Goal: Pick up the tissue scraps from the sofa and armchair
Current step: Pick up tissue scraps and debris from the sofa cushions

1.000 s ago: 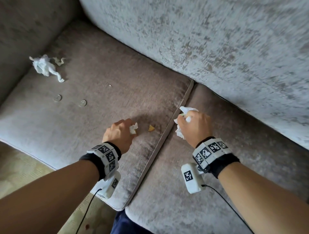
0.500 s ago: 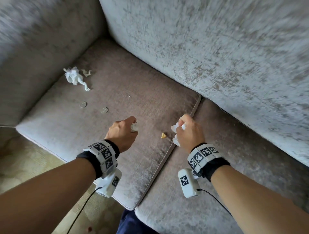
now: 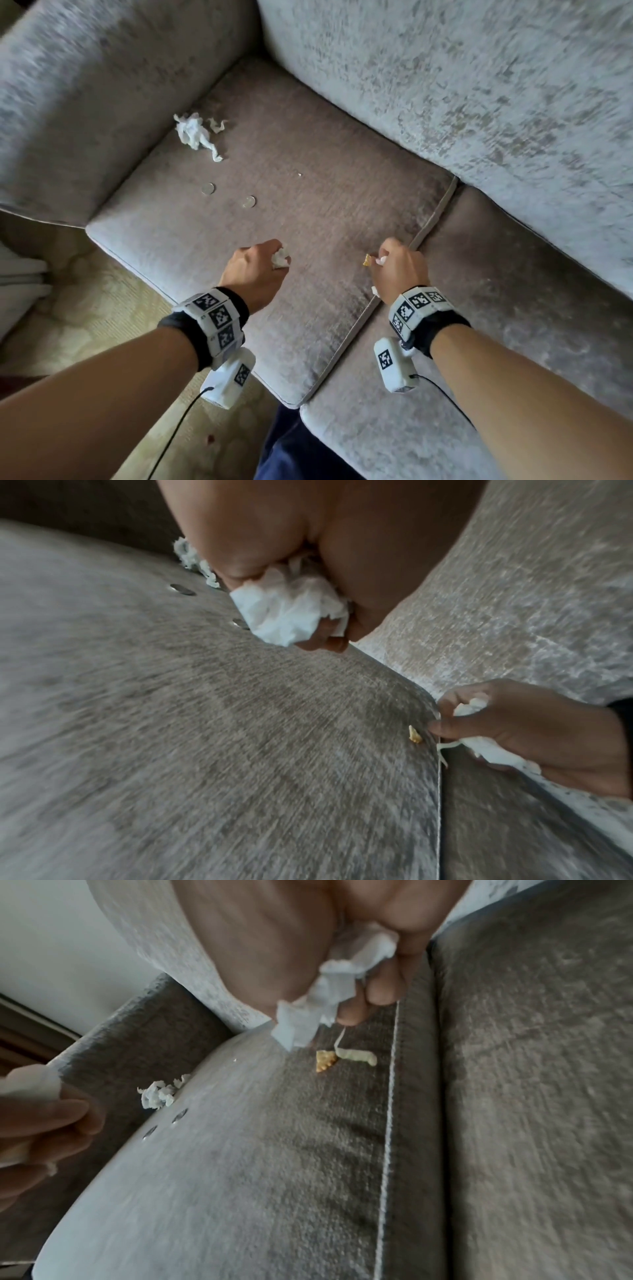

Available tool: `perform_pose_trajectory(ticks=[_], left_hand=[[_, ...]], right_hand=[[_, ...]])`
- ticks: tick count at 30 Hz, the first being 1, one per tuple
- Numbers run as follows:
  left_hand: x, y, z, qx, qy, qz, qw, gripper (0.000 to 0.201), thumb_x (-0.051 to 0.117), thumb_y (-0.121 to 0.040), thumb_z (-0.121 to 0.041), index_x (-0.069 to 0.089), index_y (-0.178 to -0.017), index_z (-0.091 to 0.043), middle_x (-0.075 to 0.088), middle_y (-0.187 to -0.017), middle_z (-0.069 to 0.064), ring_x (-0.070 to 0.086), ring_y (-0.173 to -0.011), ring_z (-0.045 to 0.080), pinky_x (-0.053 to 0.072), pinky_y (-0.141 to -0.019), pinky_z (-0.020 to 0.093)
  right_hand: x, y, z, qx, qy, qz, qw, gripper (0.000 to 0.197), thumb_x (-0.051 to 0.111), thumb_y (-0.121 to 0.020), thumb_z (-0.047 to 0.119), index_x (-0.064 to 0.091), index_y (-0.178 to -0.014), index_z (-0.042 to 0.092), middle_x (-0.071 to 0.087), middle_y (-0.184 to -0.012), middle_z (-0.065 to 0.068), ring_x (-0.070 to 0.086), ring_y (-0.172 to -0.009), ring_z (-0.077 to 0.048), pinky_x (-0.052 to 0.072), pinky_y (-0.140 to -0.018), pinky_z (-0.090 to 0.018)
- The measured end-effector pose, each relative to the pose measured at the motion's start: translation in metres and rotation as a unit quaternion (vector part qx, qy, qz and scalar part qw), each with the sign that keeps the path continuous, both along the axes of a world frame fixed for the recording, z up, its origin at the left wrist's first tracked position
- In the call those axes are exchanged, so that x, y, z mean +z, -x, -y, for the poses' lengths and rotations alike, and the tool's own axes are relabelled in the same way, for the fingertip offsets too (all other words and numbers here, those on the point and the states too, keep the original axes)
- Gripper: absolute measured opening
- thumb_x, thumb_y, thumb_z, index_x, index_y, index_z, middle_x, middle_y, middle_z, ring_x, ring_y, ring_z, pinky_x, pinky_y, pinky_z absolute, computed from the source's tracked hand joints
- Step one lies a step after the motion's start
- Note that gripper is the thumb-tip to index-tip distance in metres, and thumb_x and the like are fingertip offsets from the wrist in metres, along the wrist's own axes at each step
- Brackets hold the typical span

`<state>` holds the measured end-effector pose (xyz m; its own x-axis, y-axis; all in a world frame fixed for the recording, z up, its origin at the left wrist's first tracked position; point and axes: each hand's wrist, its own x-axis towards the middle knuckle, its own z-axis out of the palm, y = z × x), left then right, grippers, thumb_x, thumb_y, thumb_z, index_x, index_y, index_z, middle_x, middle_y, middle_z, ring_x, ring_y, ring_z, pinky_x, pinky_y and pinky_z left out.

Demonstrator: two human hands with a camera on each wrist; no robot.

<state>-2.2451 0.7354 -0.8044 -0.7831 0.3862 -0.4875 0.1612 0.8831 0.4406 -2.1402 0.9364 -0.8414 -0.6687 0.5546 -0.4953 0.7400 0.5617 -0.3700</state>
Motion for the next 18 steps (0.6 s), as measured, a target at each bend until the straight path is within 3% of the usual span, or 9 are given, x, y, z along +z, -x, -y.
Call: perform_pose_trajectory(ticks=[2,5,9,14,18], left_hand=[[-0.001,-0.002,0.004,0.015,-0.001,-0.001,1.0,0.038,0.057,-0.093,-0.031,0.036,-0.061,-0.023,0.044,-0.058,-0.002,0.043,-0.061,0.028,0.031,-0.055,0.029],[0.0,-0.005,0.008,0.024,-0.002,-0.008,1.0,0.04,0.057,-0.093,-0.034,0.035,-0.062,-0.022,0.044,-0.058,-0.002,0.042,-0.06,0.027,0.03,-0.055,0.029],[0.004,-0.006,0.011,0.023,-0.001,-0.016,1.0,0.043,0.058,-0.093,-0.034,0.032,-0.061,-0.022,0.039,-0.055,-0.006,0.037,-0.056,0.024,0.026,-0.052,0.03],[0.005,-0.001,0.013,0.04,0.014,-0.034,0.999,0.044,0.058,-0.094,-0.033,0.031,-0.06,-0.023,0.038,-0.054,-0.007,0.035,-0.05,0.008,0.024,-0.045,0.024],[0.008,-0.001,0.016,0.045,0.023,-0.033,0.998,0.044,0.058,-0.094,-0.031,0.032,-0.06,-0.023,0.04,-0.054,-0.007,0.036,-0.048,0.007,0.023,-0.044,0.024]], right_hand=[[-0.007,-0.005,0.003,-0.011,0.016,-0.005,1.0,0.015,0.062,-0.089,0.016,0.051,-0.1,0.018,0.07,-0.092,-0.01,0.057,-0.075,-0.028,0.035,-0.059,-0.027],[-0.01,-0.007,0.004,-0.005,0.019,-0.005,1.0,0.025,0.061,-0.09,0.027,0.054,-0.112,0.016,0.071,-0.097,-0.01,0.064,-0.087,-0.03,0.037,-0.061,-0.026],[-0.014,0.0,0.005,0.009,-0.001,0.018,1.0,0.028,0.063,-0.088,0.036,0.059,-0.107,0.015,0.071,-0.098,-0.013,0.066,-0.093,-0.033,0.044,-0.066,-0.029],[-0.023,0.006,0.006,0.026,-0.025,0.032,0.999,0.022,0.062,-0.09,0.031,0.061,-0.1,0.012,0.071,-0.096,-0.015,0.067,-0.093,-0.033,0.05,-0.07,-0.034],[-0.023,0.008,0.011,0.036,-0.01,0.032,0.999,0.02,0.06,-0.092,0.026,0.059,-0.097,0.007,0.07,-0.094,-0.016,0.068,-0.089,-0.033,0.05,-0.068,-0.034]])
